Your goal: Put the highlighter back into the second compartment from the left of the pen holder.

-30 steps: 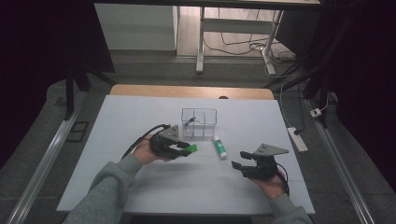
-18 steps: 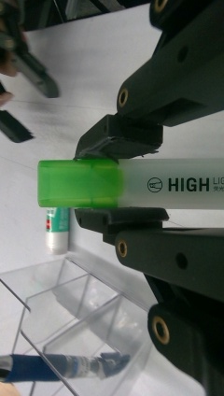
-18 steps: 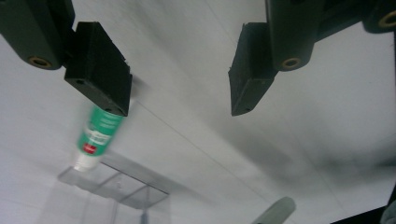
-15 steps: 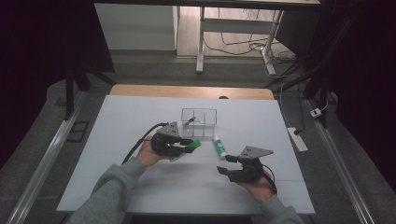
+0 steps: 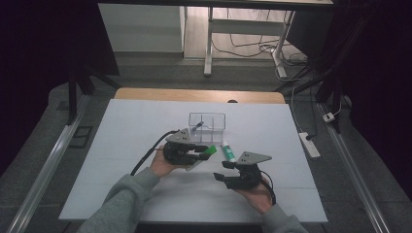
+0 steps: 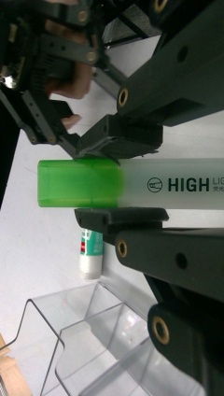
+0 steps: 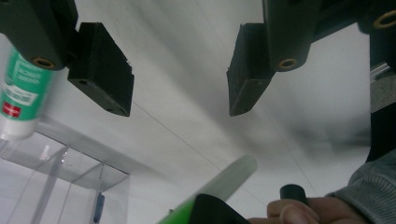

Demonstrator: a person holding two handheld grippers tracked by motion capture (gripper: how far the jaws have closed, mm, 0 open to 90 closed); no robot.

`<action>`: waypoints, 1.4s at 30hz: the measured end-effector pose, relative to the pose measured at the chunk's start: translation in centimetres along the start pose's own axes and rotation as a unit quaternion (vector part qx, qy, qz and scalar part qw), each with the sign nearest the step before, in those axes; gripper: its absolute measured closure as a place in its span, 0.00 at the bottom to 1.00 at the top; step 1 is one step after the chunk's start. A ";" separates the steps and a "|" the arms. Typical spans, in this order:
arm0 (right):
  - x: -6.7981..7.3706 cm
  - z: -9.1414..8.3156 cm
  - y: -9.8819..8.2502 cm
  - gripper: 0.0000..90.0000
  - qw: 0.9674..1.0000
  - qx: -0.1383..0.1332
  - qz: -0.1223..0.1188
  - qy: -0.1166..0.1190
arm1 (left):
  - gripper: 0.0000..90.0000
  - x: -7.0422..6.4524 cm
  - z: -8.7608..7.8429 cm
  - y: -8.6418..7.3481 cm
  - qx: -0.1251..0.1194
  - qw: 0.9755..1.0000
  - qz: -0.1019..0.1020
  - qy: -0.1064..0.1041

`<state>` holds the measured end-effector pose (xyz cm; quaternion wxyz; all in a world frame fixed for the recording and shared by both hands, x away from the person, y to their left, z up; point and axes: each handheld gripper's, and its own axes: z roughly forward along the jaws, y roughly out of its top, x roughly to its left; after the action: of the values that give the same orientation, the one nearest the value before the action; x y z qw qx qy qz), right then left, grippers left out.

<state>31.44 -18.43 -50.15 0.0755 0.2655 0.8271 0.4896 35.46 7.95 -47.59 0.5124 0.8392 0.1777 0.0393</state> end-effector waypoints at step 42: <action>-0.8 -0.8 -0.7 0.46 1.000 0.003 0.006 -0.008 | 0.74 5.2 -1.3 6.9 -0.091 0.993 -0.028 0.068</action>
<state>31.54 -19.72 -50.41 0.0787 0.2747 0.8263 0.4853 41.78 7.96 -41.60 0.5744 0.7791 0.2314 0.0976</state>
